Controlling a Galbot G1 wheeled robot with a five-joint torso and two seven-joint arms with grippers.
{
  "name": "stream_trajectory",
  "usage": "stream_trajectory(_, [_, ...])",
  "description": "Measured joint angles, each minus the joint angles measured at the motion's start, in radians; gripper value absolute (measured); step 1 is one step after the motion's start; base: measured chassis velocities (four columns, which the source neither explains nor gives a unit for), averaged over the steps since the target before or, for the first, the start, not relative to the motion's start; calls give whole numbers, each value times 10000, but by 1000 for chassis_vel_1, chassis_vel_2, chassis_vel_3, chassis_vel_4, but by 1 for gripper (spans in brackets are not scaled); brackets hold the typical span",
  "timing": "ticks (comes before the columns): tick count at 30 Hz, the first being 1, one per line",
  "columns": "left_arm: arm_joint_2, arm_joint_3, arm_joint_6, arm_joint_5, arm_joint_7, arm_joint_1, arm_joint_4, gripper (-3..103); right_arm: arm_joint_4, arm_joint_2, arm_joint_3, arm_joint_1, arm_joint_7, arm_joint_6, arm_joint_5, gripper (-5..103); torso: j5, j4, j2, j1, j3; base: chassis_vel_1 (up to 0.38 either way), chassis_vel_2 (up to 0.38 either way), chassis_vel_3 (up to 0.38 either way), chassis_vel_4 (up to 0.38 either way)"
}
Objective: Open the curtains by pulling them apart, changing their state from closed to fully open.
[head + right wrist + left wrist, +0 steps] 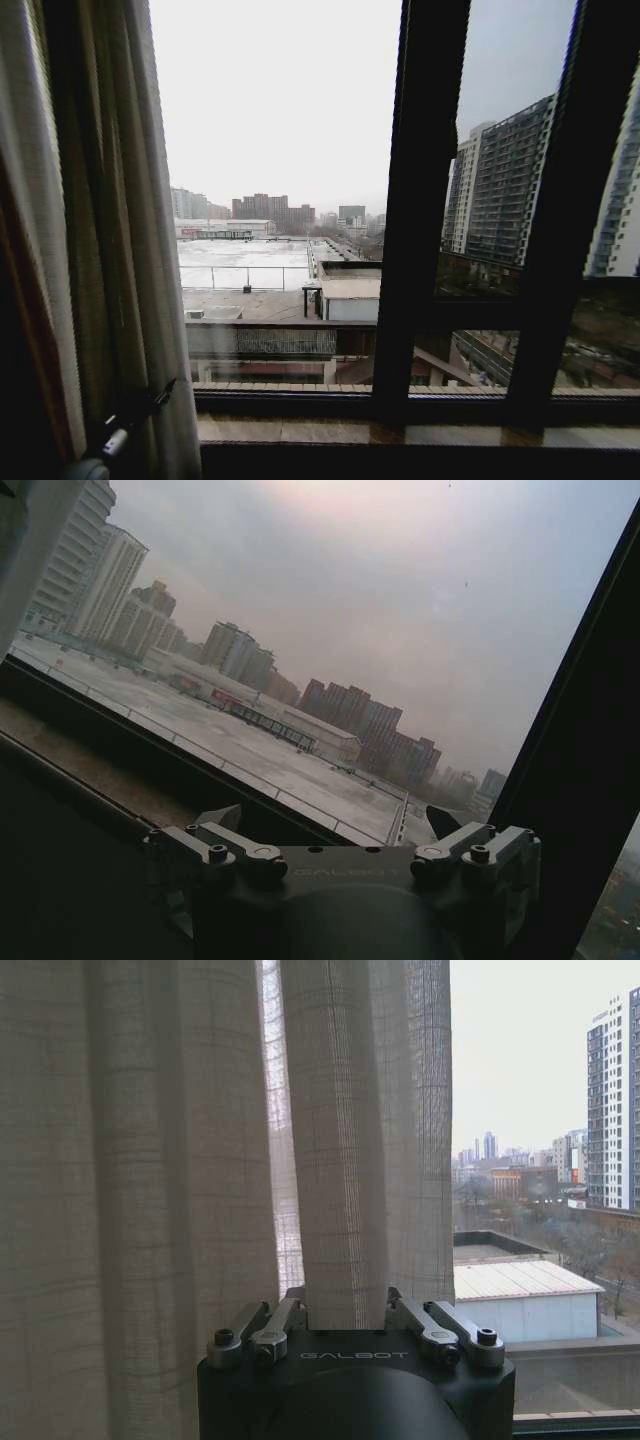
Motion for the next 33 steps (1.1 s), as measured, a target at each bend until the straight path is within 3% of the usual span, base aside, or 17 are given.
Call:
stream_trajectory(1, [0,0,0,0,0,0,0,35,0,0,0,0,0,0,0,100,0,0,0,0,0,0,0,0,0])
stream_trajectory(8, [399,-751,-45,-208,536,405,227,3,-46,0,41,-58,-4,88,0,100,-1,0,0,0,-1,0,0,0,0])
stream_trajectory(15, [845,-1186,-219,-597,781,619,550,0,-52,-1,35,-58,-12,122,-1,100,-2,-2,0,0,0,0,0,0,0])
stream_trajectory(26, [2222,-2011,-1082,-1737,1349,1054,2417,0,-152,0,34,23,-38,206,10,100,-3,0,0,0,-1,0,0,0,0])
stream_trajectory(33, [2615,-2300,-1239,-2328,1361,1020,3196,0,-173,0,68,23,-43,243,55,100,-2,-5,0,0,-1,0,0,0,0])
